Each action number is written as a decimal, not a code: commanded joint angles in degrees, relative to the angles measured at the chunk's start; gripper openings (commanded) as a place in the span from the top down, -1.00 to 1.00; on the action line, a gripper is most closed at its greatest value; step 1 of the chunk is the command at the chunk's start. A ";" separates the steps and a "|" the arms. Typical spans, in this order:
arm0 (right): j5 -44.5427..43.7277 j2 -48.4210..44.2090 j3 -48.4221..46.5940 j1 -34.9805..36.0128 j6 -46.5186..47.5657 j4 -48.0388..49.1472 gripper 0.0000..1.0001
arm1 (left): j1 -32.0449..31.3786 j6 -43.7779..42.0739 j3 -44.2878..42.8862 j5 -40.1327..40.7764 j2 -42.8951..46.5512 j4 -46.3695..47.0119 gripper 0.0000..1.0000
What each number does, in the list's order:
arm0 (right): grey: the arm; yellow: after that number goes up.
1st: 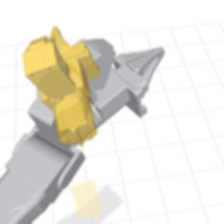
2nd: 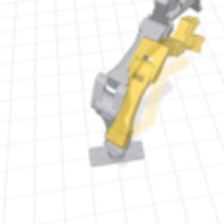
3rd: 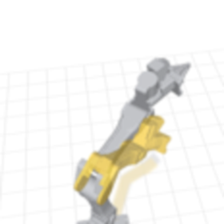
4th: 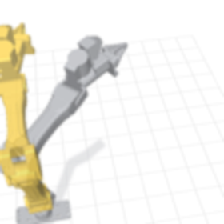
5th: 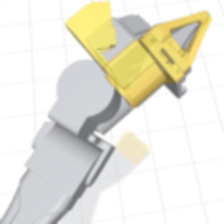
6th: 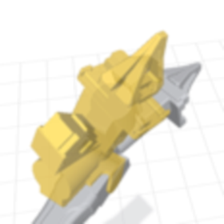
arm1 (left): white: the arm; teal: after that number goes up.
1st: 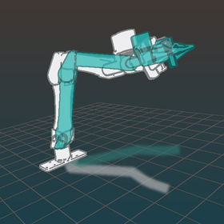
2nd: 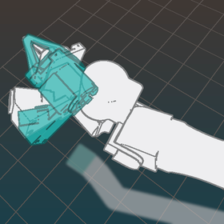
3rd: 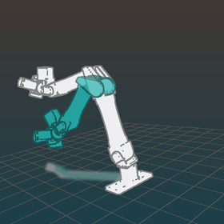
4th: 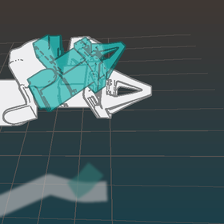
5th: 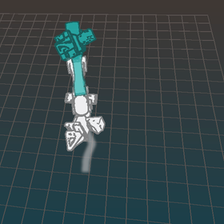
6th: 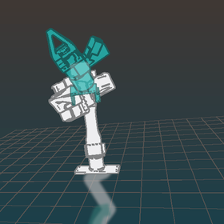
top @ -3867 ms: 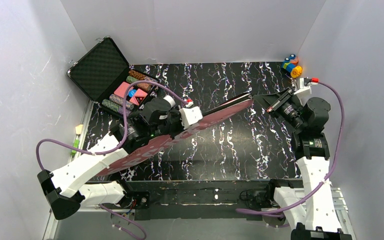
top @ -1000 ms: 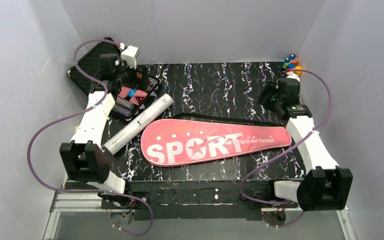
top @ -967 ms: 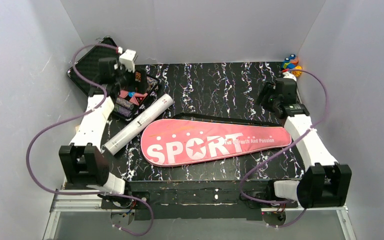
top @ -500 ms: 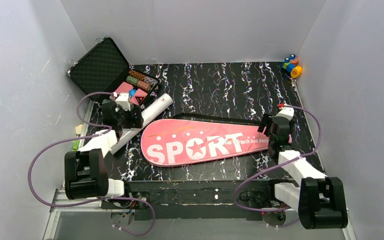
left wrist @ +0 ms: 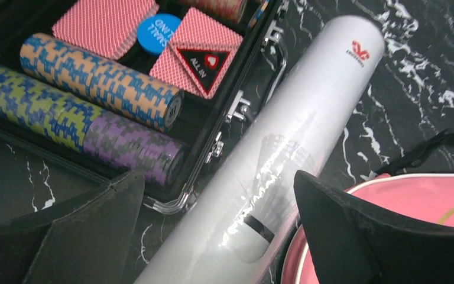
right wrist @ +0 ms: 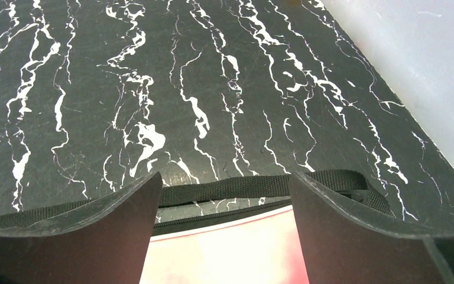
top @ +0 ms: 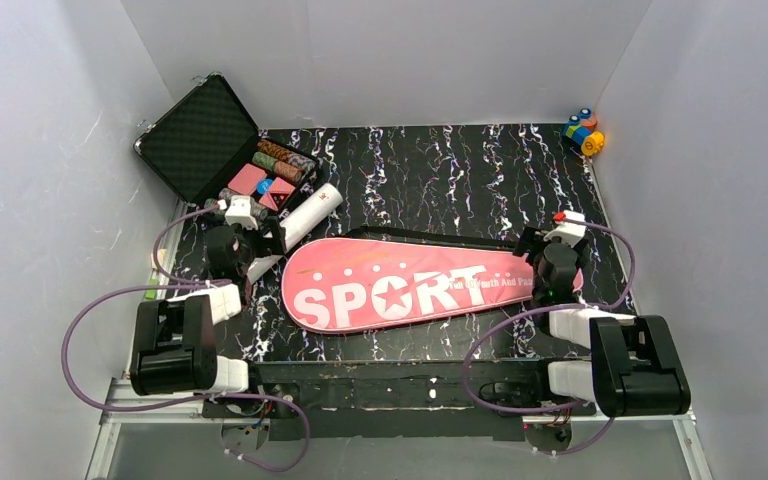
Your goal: Pack up the badminton gear
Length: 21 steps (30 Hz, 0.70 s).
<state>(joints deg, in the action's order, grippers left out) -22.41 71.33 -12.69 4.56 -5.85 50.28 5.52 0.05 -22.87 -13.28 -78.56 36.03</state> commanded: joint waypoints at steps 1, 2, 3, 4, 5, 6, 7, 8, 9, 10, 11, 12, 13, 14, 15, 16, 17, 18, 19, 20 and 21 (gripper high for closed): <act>0.81 1.90 3.93 -0.07 1.66 15.73 -0.75 | 0.13 1.85 5.29 -0.40 -3.00 18.30 -0.97; 1.29 3.59 5.23 -0.07 1.98 19.96 -0.75 | 0.19 2.14 6.61 -0.08 -4.48 21.70 -0.97; 1.93 4.95 6.27 0.04 3.19 23.79 -0.75 | 0.15 1.69 7.75 -1.14 -6.24 25.56 -0.97; 1.91 5.50 6.39 0.39 3.89 24.58 -0.75 | 0.13 1.13 8.36 -2.85 -7.37 28.29 -0.97; 2.13 5.27 5.99 0.68 4.06 22.91 -0.75 | 0.07 0.42 7.77 -3.88 -6.74 25.83 -0.97; 2.33 4.82 4.60 0.71 3.94 20.32 -0.75 | -0.21 0.18 6.59 -3.60 -6.17 21.96 -0.97; 2.39 4.49 2.65 0.56 3.49 16.07 -0.76 | -0.46 0.15 5.86 -3.23 -6.83 21.77 -0.96; 2.39 4.74 0.09 -0.31 2.62 11.69 -0.76 | -0.65 0.14 5.97 -2.90 -7.41 23.36 -0.96; 4.53 5.36 -1.89 -2.26 1.30 8.21 -0.76 | -0.64 0.18 5.63 -2.89 -6.79 21.73 -0.97; 8.60 5.39 -2.63 -5.19 -0.12 6.19 -0.76 | -0.67 0.19 5.58 -2.82 -6.57 20.76 -0.97; 9.98 4.99 -2.92 -6.17 -0.91 4.56 -0.76 | -0.70 0.16 5.93 -2.84 -6.95 22.23 -0.97; 10.20 4.74 -2.85 -6.30 -0.97 4.22 -0.77 | -0.68 0.17 6.25 -2.88 -7.03 23.36 -0.97; 10.28 4.78 -2.56 -6.31 -0.91 5.00 -0.77 | -0.75 0.17 6.36 -2.99 -6.37 22.57 -0.97; 10.38 4.47 -2.21 -6.31 -0.81 5.38 -0.77 | -0.69 0.14 6.29 -2.98 -6.34 22.25 -0.97; 10.64 4.10 -1.92 -6.31 -0.89 5.53 -0.77 | -0.74 0.15 6.37 -2.90 -6.78 23.07 -0.97; 10.68 4.05 -1.56 -6.31 -0.80 5.88 -0.77 | -0.74 0.16 6.53 -2.96 -6.80 23.52 -0.97; 10.60 4.00 -1.55 -6.31 -0.74 6.11 -0.77 | -0.64 0.17 6.34 -3.01 -6.47 22.61 -0.96; 10.58 4.04 -1.53 -6.30 -0.71 6.22 -0.78 | -0.69 0.19 6.38 -3.00 -6.48 22.63 -0.97; 10.46 4.14 -1.59 -6.31 -0.62 6.34 -0.78 | -0.69 0.19 6.55 -2.98 -6.68 23.35 -0.97; 10.47 4.16 -1.49 -6.31 -0.51 6.55 -0.78 | -0.71 0.14 6.61 -3.03 -6.77 23.65 -0.97; 10.44 4.17 -1.54 -6.31 -0.55 6.44 -0.78 | -0.71 0.17 6.57 -3.06 -6.51 23.14 -0.97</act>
<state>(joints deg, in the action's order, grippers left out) -12.80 76.38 -14.31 -1.74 -6.09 55.40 5.04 1.06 -15.97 -15.73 -85.93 57.65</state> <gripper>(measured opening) 0.887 0.982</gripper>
